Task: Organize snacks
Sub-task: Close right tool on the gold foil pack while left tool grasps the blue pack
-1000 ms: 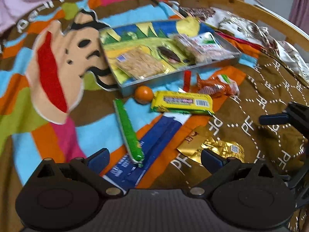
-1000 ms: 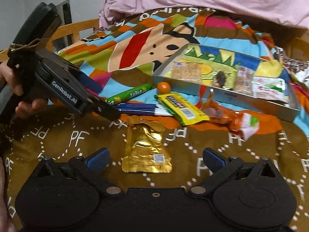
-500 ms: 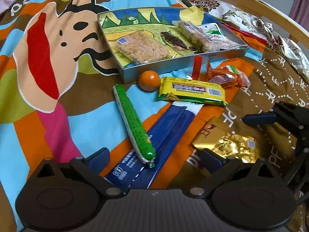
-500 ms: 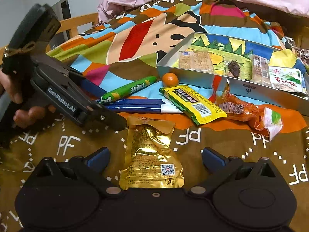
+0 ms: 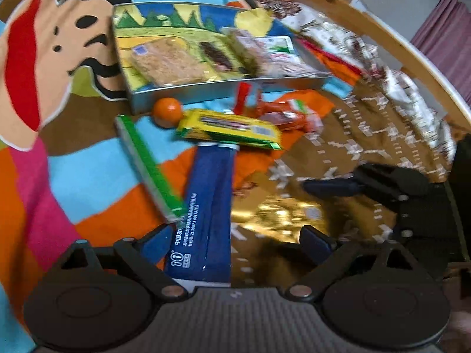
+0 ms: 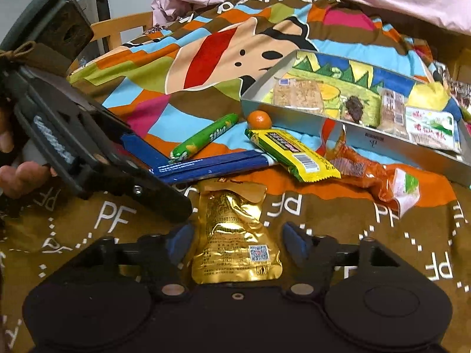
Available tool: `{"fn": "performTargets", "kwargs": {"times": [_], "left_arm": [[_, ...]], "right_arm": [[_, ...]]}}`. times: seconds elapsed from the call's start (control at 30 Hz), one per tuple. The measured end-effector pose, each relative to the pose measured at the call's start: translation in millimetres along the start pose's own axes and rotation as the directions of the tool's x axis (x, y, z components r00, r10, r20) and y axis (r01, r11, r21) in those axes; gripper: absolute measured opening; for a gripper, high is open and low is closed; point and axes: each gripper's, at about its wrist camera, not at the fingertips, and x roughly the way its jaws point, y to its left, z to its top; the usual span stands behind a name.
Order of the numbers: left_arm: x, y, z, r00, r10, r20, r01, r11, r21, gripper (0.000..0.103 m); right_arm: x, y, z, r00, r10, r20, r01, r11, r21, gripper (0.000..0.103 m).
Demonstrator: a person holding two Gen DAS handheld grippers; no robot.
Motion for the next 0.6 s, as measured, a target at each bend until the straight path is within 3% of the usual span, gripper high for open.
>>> {"fn": "performTargets", "kwargs": {"times": [0.13,0.27,0.43,0.6], "left_arm": [[-2.7,-10.2,2.2,0.999,-0.046,0.009,0.046,0.999,-0.002,0.092],[2.2,-11.8,3.9,1.000,0.021,-0.006,-0.021,1.000,0.022,0.090],[2.2,-1.8,4.5,1.000,0.031,0.002,-0.030,0.999,-0.023,0.082],[10.3,-10.6,6.9,0.998,0.060,0.002,-0.060,0.998,0.020,0.082]], "right_arm": [[-2.8,-6.5,-3.2,1.000,-0.002,-0.014,0.003,1.000,0.012,0.056],[-1.2,-9.3,-2.3,1.000,0.021,0.010,-0.021,0.999,0.034,0.069],[10.7,0.5,-1.5,1.000,0.017,0.016,-0.017,0.999,-0.043,0.075],[19.5,4.4,-5.6,1.000,-0.003,0.007,0.003,0.995,-0.095,0.077]]}}
